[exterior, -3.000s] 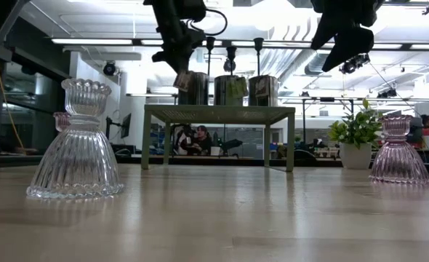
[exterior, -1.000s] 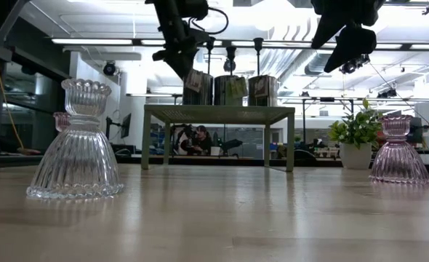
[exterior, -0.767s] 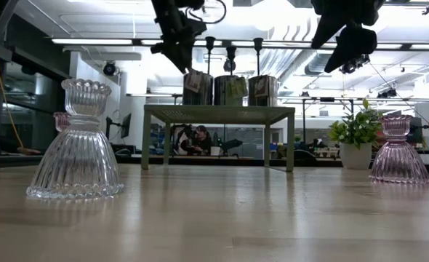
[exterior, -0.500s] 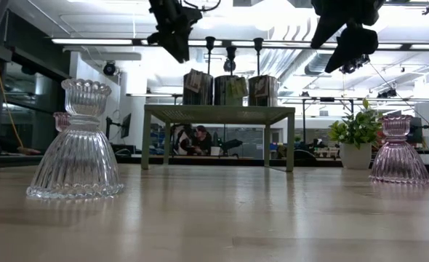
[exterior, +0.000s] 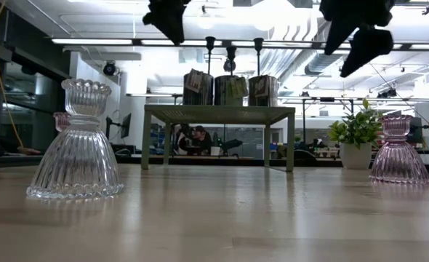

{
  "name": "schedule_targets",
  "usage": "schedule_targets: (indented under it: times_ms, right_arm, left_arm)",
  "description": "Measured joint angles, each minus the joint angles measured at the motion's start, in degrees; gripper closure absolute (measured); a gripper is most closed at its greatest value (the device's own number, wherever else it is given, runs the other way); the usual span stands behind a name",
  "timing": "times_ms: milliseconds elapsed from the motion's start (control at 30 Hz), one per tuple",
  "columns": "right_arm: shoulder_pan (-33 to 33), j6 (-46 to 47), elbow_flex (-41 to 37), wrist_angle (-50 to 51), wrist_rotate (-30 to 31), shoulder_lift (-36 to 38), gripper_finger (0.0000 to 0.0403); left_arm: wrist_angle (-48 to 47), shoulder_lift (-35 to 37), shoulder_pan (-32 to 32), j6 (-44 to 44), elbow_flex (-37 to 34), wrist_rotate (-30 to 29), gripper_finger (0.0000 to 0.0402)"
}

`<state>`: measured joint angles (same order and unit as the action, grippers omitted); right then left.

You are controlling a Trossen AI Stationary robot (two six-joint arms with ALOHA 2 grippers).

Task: Pick & Place candle stick holders
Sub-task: Put the right pink glass candle holder on the shelf

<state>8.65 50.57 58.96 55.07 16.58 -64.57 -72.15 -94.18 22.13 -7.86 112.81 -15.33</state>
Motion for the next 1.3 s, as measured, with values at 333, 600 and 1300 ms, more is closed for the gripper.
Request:
schedule_targets:
  times_ms: [333, 600, 1300]
  right_arm:
    - [8.32, 7.98, 0.0, 5.7, 7.93, 1.93, 0.0011]
    - [13.25, 11.24, 0.0, 7.32, 17.1, 5.54, 0.0011]
    - [21.66, 27.84, -4.92, 8.45, 11.82, 5.94, 0.0011]
  left_arm:
    - [-2.15, 2.44, -0.83, 0.11, -0.79, -0.34, 0.0289]
    - [3.5, 12.97, -0.91, -1.17, -14.09, 1.04, 0.0289]
    - [16.48, 46.41, -11.42, -12.15, -48.72, 5.37, 0.0289]
